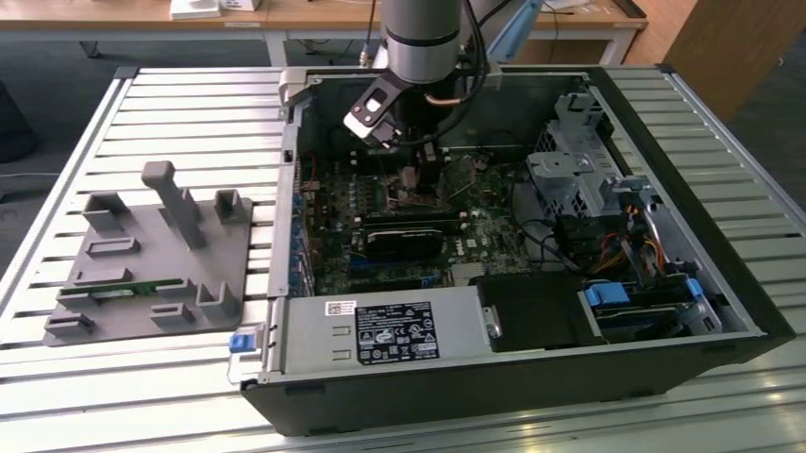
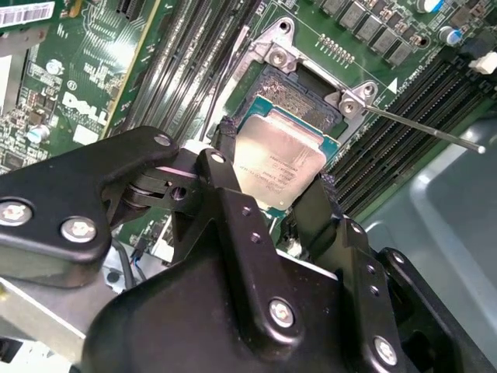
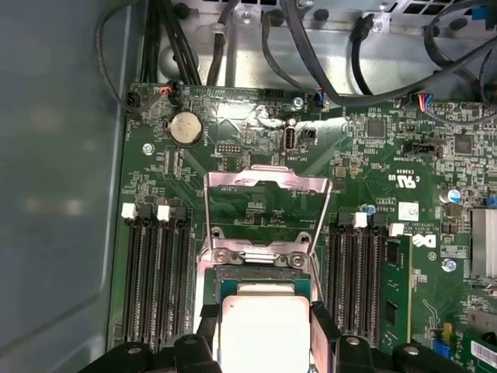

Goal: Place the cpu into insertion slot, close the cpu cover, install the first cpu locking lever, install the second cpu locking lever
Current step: 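Place the cpu into insertion slot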

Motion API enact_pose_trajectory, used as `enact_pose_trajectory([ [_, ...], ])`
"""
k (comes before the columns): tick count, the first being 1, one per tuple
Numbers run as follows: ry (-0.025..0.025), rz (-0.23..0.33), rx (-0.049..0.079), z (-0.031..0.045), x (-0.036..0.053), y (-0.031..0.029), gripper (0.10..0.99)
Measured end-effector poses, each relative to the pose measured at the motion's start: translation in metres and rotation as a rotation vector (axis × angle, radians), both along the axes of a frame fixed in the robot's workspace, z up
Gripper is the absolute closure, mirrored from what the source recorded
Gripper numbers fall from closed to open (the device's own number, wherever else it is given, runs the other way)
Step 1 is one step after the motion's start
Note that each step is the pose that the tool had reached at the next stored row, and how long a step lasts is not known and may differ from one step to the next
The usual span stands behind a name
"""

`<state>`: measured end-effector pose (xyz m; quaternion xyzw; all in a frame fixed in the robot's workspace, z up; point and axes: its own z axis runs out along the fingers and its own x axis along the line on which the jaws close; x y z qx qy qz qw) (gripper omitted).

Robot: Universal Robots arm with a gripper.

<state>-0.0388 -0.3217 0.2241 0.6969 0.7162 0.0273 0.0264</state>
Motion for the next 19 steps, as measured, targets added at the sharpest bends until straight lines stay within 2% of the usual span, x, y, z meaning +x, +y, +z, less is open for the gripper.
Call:
enact_pose_trajectory([
  [4,0.0003,-0.018,0.000,-0.0041,-0.0007,0.0002,0.541],
  [14,0.0003,-0.019,0.000,-0.0141,-0.0006,0.0005,0.541],
  [19,0.0003,-0.019,0.000,-0.0167,-0.0008,0.0006,0.541],
])
